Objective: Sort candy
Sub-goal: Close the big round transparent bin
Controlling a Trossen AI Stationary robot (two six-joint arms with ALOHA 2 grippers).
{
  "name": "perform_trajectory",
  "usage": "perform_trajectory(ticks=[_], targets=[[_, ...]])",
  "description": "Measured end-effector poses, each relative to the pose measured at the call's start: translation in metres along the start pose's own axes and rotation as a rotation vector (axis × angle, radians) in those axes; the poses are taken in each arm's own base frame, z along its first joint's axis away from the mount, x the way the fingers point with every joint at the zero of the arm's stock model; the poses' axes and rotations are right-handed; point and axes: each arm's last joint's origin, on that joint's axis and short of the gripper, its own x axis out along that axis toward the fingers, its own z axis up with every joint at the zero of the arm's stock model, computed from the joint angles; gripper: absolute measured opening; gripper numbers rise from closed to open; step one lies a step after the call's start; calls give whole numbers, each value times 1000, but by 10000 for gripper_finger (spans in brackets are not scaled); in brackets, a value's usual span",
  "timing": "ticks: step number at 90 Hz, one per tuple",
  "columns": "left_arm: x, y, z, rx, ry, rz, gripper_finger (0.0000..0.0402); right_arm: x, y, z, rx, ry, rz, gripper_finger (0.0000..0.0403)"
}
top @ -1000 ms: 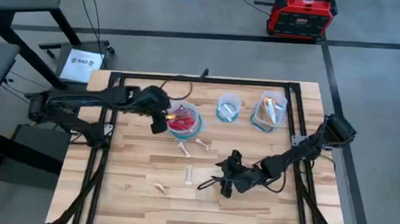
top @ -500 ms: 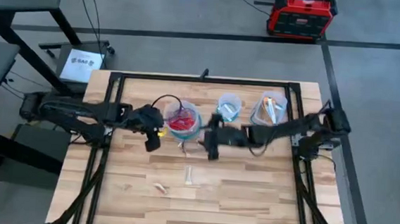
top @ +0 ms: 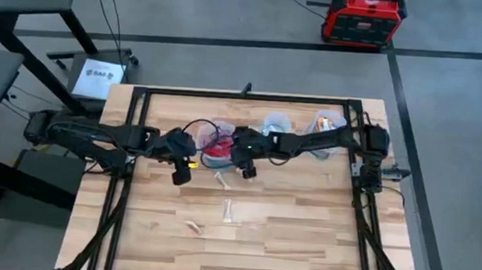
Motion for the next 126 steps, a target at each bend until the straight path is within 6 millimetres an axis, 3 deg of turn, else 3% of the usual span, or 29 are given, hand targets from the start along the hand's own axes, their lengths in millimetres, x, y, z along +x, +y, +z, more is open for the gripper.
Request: perform_trajectory(ticks=[19,42,68,84,102,114,126], targets=[[0,0,-1,-3,6,0,120,17,-2,-2,-18,75,40,171],[0,-2,-1,3,8,-6,120,18,-1,-4,-68,112,39,16],[0,-2,-1,5,4,-7,120,9,-3,3,-110,175,34,4],[0,-2,-1,5,2,-7,120,-26,-12,33,-101,216,77,2],[0,-2,-1,5,3,-7,120,-85,5,54,28,263,134,2],[0,-2,-1,4,3,-6,120,-126,34,55,133,269,167,1],[0,-2,0,4,-1,-7,120,-149,76,39,254,301,209,1]])
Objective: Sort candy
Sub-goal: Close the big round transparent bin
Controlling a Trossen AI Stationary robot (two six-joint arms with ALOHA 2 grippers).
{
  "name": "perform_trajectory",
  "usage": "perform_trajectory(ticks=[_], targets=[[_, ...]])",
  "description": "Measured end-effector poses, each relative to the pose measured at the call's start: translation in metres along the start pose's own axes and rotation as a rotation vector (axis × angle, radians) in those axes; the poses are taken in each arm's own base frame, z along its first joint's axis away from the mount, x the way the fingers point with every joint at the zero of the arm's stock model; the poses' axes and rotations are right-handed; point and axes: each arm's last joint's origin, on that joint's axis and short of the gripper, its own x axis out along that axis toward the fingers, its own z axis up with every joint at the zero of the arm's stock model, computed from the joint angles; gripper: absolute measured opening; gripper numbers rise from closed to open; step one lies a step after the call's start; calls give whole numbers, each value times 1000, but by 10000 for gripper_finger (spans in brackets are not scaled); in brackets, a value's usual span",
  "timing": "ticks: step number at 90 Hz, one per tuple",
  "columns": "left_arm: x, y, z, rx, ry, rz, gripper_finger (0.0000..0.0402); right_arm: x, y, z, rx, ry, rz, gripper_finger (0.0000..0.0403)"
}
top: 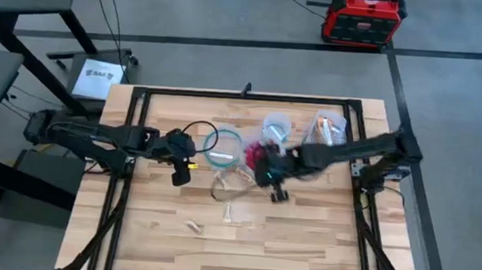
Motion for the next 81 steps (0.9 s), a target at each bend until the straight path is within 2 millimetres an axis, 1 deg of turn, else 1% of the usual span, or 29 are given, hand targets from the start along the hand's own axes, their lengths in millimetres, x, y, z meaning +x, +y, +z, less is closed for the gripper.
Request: perform_trajectory(ticks=[9,15,23,30,37,48,57,67,81], targets=[[0,0,1,-2,-9,-2,120,2,26,-21,85,-1,26,1],[0,0,1,4,-11,-2,120,11,42,-34,130,9,30,0],[1,-1,2,15,-18,-4,120,26,57,-51,178,46,38,0],[1,-1,4,10,-40,-9,120,38,65,-61,214,57,37,0],[1,-2,6,17,-60,-13,120,49,68,-69,223,70,-14,1],[1,-1,7,29,-71,-12,120,54,71,-69,229,55,-42,14],[1,1,8,25,-70,-7,120,55,68,-69,275,65,-36,48],[2,2,8,27,-68,-1,120,53,61,-67,381,82,-21,101],[2,3,7,63,-53,-4,120,43,64,-54,391,61,47,184]])
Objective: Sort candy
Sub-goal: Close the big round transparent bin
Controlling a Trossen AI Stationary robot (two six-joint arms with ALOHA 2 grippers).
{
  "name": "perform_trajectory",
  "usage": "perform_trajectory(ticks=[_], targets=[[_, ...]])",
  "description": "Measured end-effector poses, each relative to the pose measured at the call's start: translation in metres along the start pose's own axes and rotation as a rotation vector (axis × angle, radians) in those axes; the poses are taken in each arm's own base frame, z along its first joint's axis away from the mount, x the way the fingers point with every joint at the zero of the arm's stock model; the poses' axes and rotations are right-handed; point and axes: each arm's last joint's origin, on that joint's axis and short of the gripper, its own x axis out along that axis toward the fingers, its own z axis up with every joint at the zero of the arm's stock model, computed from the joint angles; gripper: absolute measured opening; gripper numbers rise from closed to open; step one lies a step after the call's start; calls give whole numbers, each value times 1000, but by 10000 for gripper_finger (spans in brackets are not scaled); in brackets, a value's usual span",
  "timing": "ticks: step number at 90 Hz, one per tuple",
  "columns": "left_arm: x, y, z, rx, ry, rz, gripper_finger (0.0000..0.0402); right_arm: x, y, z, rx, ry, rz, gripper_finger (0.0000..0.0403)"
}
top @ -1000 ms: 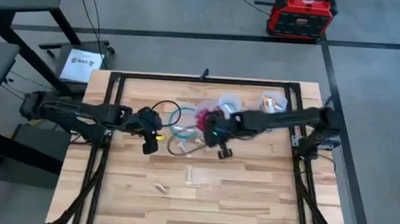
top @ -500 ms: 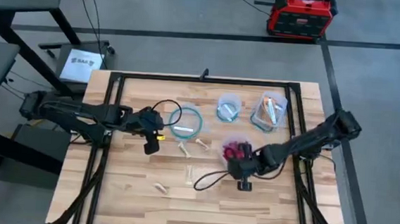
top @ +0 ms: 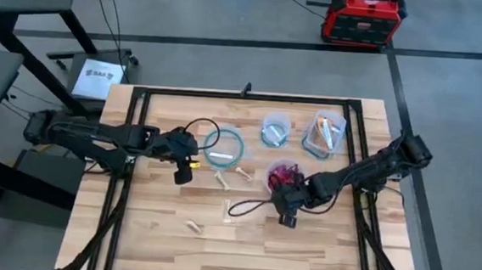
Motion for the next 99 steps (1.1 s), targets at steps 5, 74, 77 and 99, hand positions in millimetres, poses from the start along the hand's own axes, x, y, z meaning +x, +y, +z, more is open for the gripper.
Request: perform_trajectory(ticks=[5,74,77,99], targets=[[0,0,0,21,1,0,120,-4,5,3,-10,-7,25,208],[68,10,1,249,60,-134,120,-37,30,-7,174,-301,-108,249],[75,5,-3,256,98,-148,120,-35,32,-11,196,-322,-97,249],[98,-23,-11,368,160,-35,120,-24,40,-34,265,-349,-104,249]])
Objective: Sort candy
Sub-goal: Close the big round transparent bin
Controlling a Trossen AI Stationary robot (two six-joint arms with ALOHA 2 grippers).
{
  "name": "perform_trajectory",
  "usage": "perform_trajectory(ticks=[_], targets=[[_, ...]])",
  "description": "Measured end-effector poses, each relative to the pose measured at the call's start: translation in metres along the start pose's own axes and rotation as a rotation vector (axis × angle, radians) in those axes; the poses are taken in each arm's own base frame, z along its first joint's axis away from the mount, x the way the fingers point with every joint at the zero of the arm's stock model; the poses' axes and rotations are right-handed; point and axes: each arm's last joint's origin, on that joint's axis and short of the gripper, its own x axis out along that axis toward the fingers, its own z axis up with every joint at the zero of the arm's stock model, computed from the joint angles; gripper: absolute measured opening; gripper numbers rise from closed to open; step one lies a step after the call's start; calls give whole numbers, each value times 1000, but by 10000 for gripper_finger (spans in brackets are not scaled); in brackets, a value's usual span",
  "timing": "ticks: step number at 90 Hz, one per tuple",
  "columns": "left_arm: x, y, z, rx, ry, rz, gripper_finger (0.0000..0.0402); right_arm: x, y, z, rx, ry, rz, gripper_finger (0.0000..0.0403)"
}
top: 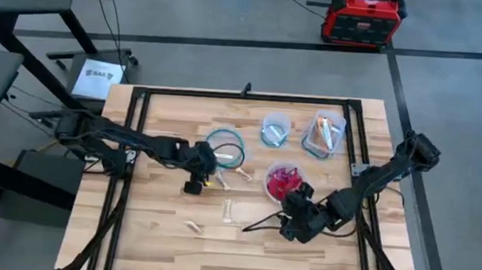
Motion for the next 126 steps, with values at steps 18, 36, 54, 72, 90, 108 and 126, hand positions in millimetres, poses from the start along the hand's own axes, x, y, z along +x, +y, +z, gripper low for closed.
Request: perform_trajectory(ticks=[18,36,54,72,90,108,126], targets=[[15,-8,3,41,-28,24,120,2,-2,-8,25,3,-6,249],[40,-13,0,103,13,109,120,-1,2,-10,5,-6,14,249],[47,-14,-1,110,37,127,116,-3,6,-11,10,-30,42,249],[48,-11,-6,80,71,119,32,-5,8,-12,8,-41,49,249],[41,-8,-5,66,121,157,1,-6,9,-6,-36,-44,43,248],[7,-3,17,28,77,184,0,-15,12,14,-134,-42,11,236],[-50,8,46,10,-28,186,0,-31,7,38,-288,-13,-61,221]])
